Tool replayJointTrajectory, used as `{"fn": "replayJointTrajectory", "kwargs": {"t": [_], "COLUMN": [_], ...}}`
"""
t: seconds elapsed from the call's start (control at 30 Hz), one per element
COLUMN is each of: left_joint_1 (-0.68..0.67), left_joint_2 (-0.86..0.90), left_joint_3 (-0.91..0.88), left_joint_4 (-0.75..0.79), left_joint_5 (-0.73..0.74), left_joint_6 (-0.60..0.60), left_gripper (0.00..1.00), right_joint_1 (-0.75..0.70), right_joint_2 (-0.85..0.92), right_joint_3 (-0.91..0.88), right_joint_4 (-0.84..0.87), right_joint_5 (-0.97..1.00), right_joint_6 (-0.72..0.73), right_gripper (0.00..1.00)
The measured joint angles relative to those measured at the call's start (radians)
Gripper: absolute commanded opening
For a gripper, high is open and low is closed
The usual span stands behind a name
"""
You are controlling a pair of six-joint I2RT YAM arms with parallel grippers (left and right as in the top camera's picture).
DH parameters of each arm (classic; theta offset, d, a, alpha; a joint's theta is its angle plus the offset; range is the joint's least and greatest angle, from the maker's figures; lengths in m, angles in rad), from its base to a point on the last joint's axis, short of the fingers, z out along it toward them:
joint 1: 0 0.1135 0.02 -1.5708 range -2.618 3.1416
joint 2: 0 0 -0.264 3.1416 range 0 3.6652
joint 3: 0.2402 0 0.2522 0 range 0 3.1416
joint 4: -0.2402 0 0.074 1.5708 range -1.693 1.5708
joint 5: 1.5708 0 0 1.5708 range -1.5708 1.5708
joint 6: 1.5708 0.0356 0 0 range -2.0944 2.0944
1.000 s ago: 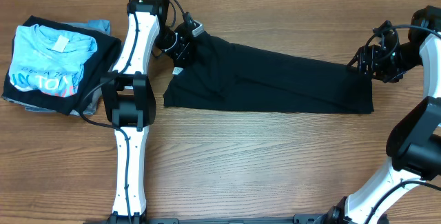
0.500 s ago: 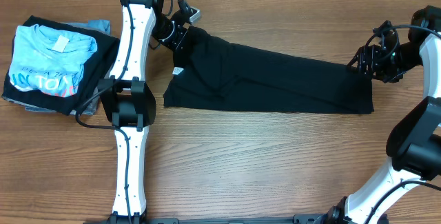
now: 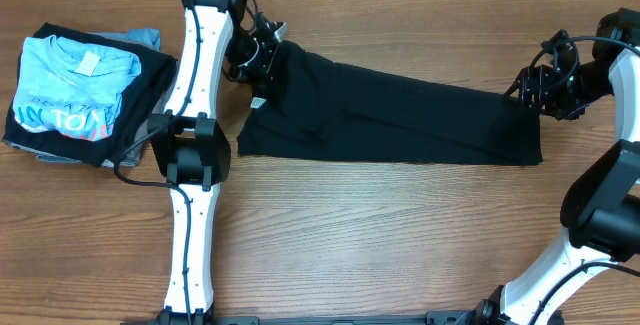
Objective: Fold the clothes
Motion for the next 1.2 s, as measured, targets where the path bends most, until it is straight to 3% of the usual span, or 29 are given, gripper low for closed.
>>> {"fn": "replayJointTrajectory", "kwargs": {"t": [0.4,0.67,0.93,1.2], "left_joint_1": [-0.010,-0.060,-0.079,-0.079], "left_joint_2": [-0.037,-0.096,-0.322,-0.416], "left_joint_3": [0.000,-0.053,-0.367,-0.624], "left_joint_4": [-0.002,-0.002,-0.001,0.001], "left_joint_5": [-0.030,-0.090,-0.170,-0.221], "left_joint_6": [-0.200,-0.259,-0.338,-0.444], "left_gripper": [0.04,0.04,0.04,0.04], "right_joint_1": [0.000,0.000,0.000,0.000], "right_joint_2": [0.000,0.000,0.000,0.000], "right_joint_3": [0.000,0.000,0.000,0.000], "right_joint_4": [-0.002,-0.007,0.005,0.008], "right_joint_5": [0.000,0.000,0.000,-0.004], "right_joint_6": [0.000,0.000,0.000,0.000], "right_gripper": [0.76,0.76,0.76,0.76]}}
